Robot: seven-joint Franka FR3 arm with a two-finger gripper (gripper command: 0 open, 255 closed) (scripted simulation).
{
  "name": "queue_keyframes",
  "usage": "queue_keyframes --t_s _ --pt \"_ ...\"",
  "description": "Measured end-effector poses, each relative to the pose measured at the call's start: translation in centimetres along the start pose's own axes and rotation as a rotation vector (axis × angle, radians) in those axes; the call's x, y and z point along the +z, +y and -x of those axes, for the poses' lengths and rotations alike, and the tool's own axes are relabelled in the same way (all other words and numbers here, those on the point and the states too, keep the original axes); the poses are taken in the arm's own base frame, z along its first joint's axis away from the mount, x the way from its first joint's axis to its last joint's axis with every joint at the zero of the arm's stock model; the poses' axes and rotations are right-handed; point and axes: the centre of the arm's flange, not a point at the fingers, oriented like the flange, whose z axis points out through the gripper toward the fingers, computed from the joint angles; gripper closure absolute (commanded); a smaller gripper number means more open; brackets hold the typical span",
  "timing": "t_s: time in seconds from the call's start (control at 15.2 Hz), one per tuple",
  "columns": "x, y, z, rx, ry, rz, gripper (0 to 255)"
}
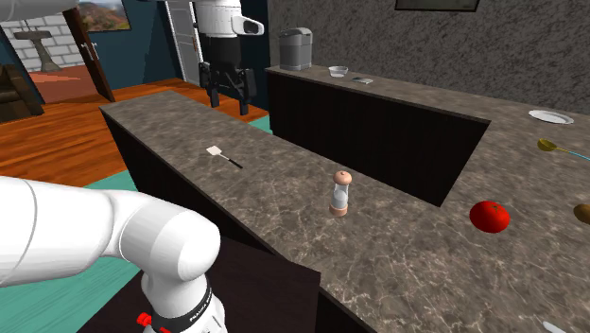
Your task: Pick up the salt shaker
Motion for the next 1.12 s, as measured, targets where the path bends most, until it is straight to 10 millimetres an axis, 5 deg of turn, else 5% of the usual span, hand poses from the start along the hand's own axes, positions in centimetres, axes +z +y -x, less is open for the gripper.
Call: queue_keyframes --t_s 0.33,1.12 --pt "2.2 1.8 -2.4 0.004 0.01 -0.01 0" --pt "11.2 9.7 -12.5 0.017 0.056 -0.05 0"
